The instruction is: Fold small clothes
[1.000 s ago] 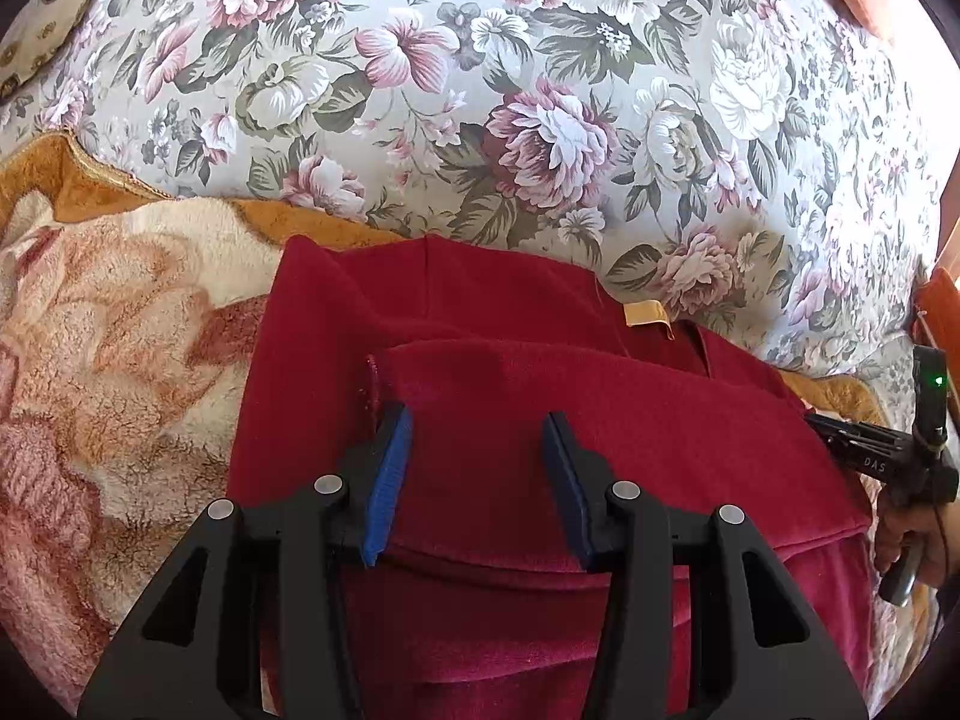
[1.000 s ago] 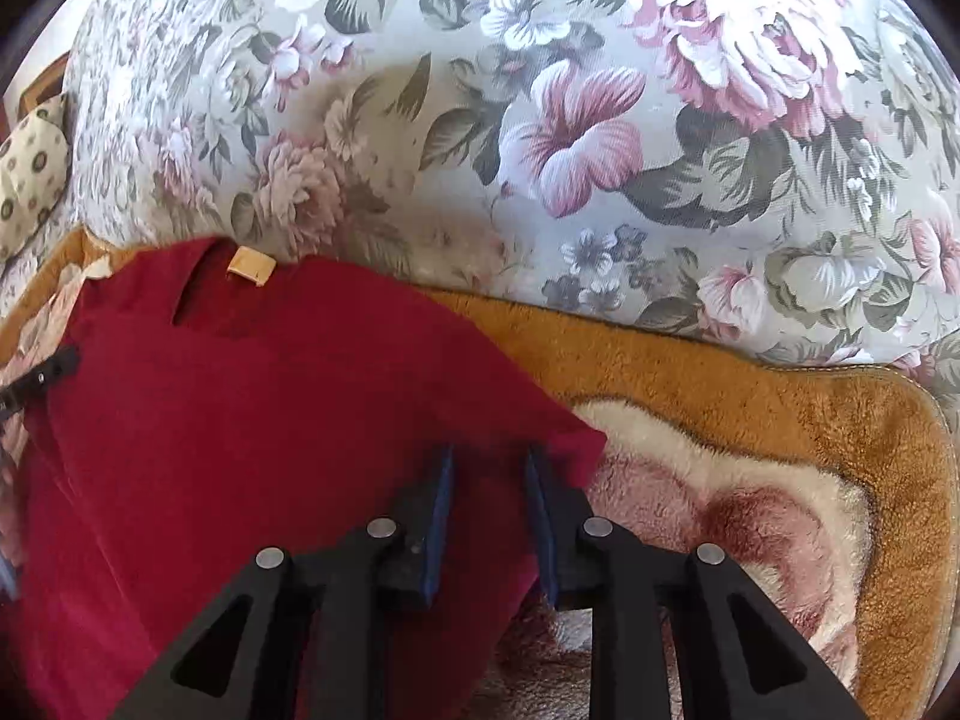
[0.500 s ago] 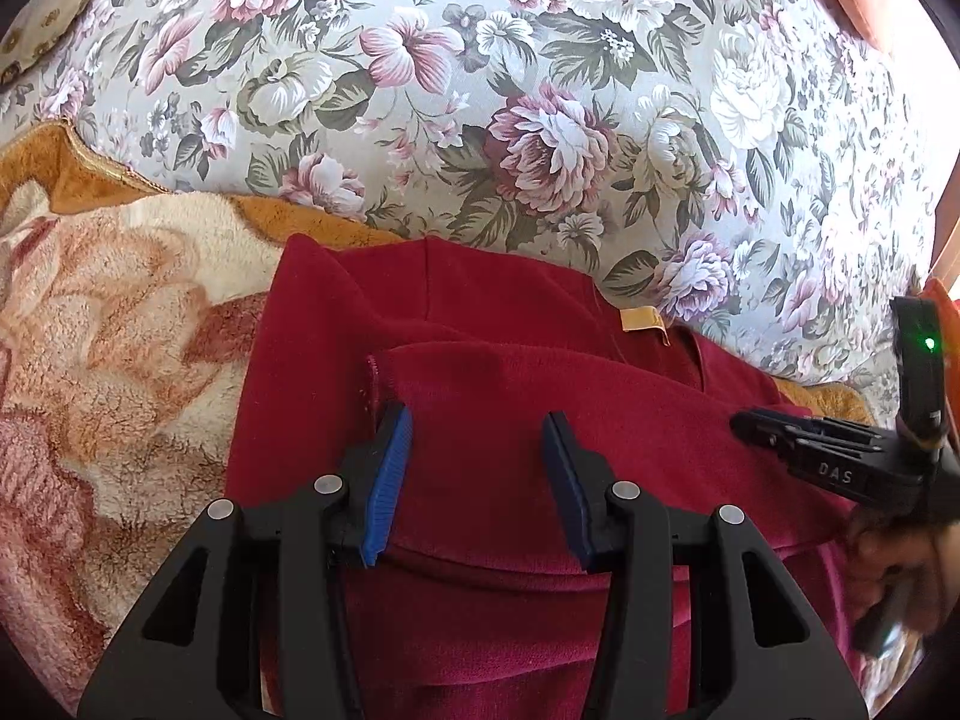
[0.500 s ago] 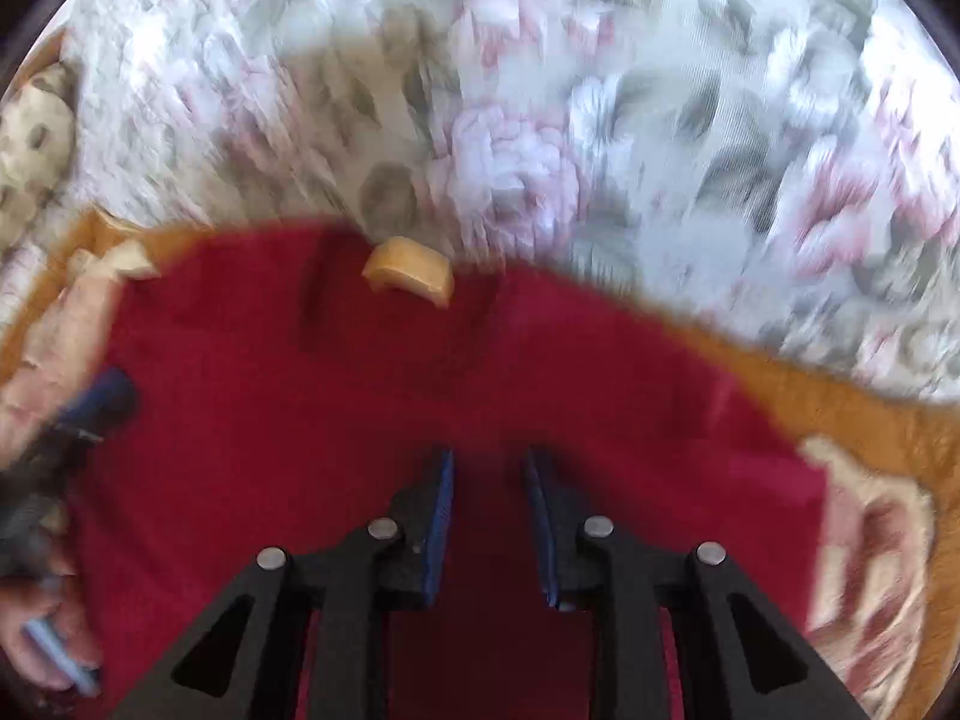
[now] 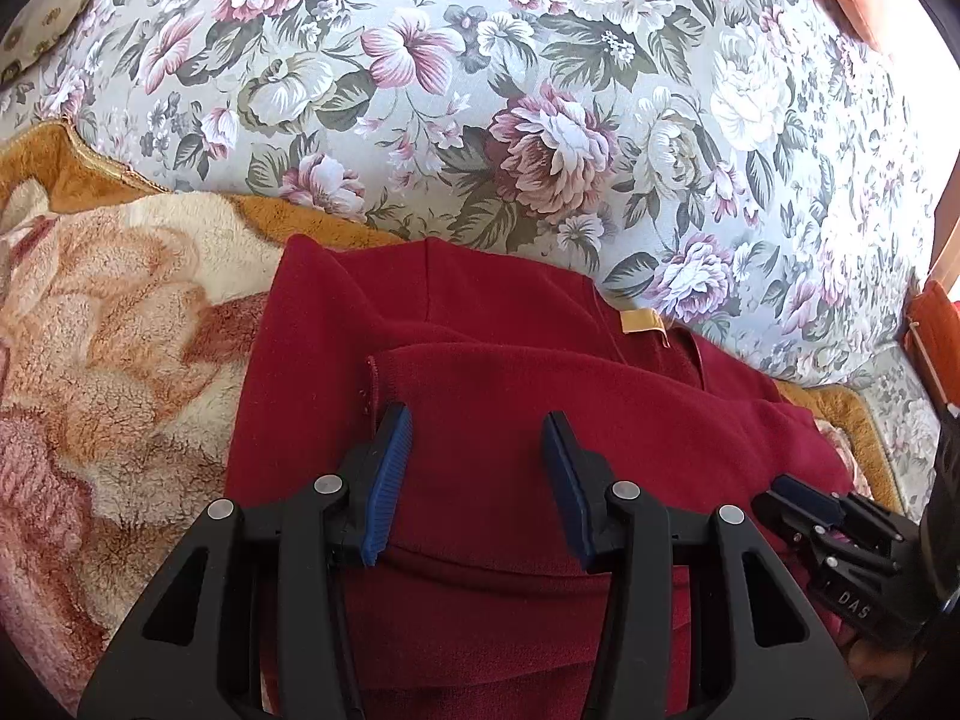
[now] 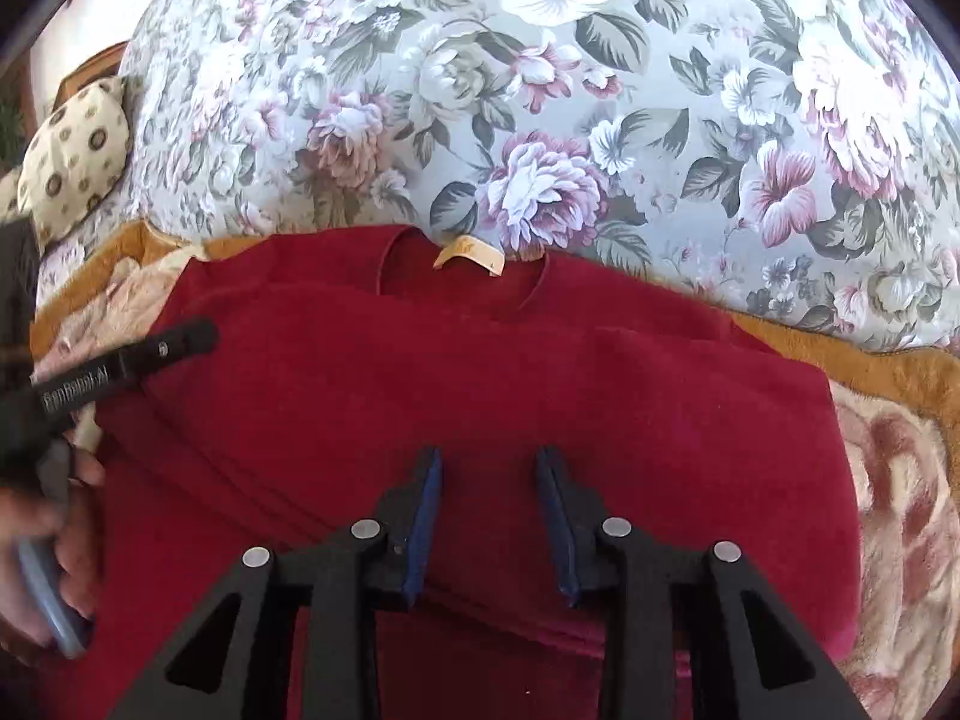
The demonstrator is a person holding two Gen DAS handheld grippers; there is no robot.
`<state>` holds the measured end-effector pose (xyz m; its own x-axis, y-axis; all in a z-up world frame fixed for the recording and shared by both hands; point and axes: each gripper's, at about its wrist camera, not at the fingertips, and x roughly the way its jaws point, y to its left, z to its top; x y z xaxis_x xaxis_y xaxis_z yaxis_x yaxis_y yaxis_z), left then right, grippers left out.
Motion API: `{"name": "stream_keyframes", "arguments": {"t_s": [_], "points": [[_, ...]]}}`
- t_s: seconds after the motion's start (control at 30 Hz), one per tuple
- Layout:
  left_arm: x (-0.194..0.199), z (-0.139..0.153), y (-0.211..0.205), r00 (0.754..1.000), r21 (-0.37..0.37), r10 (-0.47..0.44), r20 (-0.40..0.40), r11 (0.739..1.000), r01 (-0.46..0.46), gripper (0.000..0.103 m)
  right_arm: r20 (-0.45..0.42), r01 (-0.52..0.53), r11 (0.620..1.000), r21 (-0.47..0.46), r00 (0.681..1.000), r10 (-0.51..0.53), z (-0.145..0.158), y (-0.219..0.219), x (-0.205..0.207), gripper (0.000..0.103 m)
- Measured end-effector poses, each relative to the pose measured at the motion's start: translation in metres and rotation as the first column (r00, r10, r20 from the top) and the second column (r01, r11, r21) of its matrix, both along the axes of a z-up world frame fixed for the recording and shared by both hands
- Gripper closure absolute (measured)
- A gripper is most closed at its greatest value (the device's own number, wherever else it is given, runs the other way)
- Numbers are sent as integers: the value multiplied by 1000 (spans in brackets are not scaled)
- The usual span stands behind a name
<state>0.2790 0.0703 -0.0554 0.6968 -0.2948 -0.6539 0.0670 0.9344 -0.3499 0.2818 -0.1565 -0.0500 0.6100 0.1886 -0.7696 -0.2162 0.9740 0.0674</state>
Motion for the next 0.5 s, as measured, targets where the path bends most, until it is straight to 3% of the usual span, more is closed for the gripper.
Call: {"name": "stream_keyframes", "arguments": {"t_s": [0.1,0.23,0.33,0.43,0.5], "points": [[-1,0,0,1000,0,0,1,1000,0,59,-13,3,1000,0,1000,-3,-1,4,5,70],[-1,0,0,1000,1,0,2,1000,0,59,-57,14,998,-59,998,-18,16,-9,-25,70],[-1,0,1,1000,-4,0,3,1000,0,59,-22,78,993,-92,996,-81,23,-19,-41,70],[-1,0,1,1000,-3,0,3,1000,0,59,-15,144,989,-35,989,-145,11,-49,-50,68],[-1,1,1,1000,-6,-1,2,1000,1,59,11,120,989,83,993,-122,6,-65,-55,67]]}}
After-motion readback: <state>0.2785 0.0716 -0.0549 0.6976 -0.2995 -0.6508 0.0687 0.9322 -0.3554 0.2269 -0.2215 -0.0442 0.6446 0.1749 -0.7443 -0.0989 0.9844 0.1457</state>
